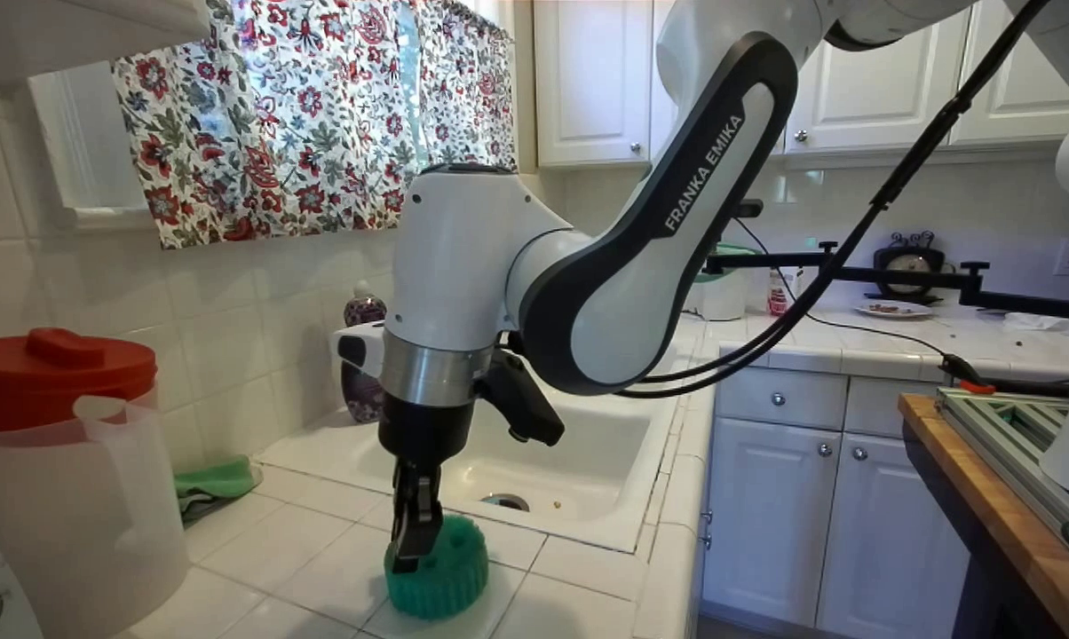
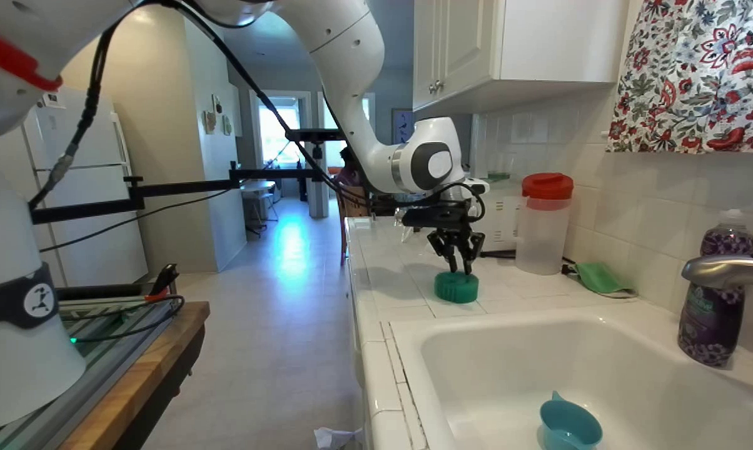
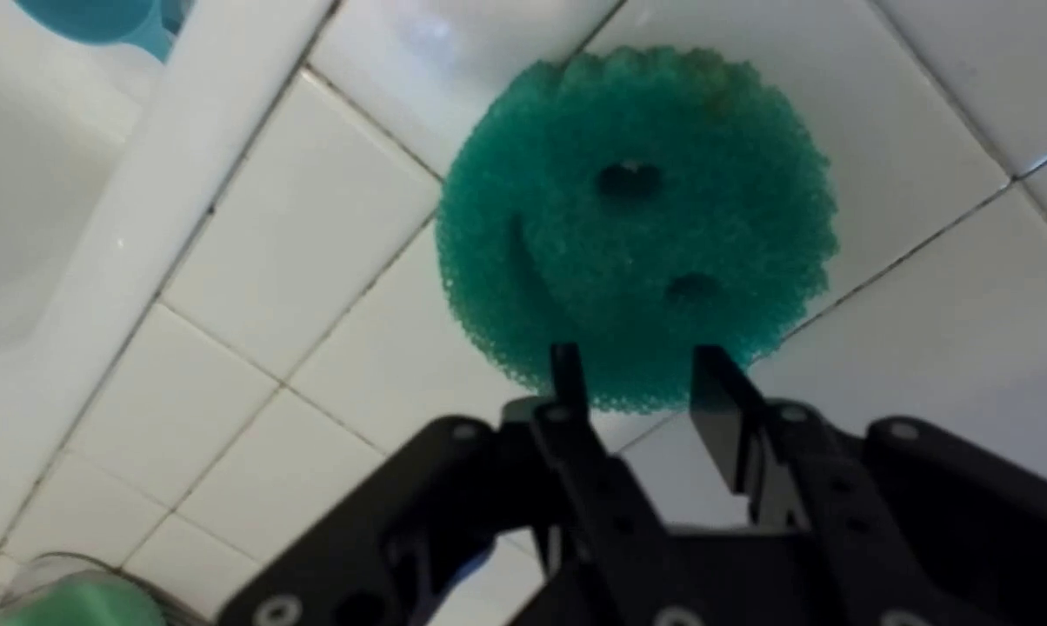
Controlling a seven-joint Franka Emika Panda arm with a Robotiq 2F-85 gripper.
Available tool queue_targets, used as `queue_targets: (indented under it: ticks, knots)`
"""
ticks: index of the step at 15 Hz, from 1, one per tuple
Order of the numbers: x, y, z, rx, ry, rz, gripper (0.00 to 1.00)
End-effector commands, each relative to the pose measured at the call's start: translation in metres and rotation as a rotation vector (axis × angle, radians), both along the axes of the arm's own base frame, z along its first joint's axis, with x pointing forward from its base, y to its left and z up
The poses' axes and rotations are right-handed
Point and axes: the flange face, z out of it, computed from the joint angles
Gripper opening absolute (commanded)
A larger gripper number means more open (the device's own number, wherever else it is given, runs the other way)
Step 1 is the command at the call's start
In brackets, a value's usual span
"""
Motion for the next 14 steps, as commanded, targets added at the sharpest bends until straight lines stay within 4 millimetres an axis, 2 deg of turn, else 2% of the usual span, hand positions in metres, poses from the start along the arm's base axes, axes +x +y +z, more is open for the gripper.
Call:
queue_targets:
  ticks: [1,5,9,10,11,14]
  knots:
    - [-0.018,-0.010,0.006,-0.010,0.022,-0.018,0.56]
    - [-0.024,-0.017,0.001,-0.014,0.048,-0.032,0.57]
    - [-0.024,-0.022,-0.007,0.001,0.065,-0.068,0.50]
    - [-0.022,-0.025,-0.011,0.011,0.071,-0.072,0.44]
    - [-0.021,-0.027,-0.014,0.021,0.077,-0.079,0.30]
    - [-0.016,-0.035,-0.018,0.055,0.089,-0.098,0.09]
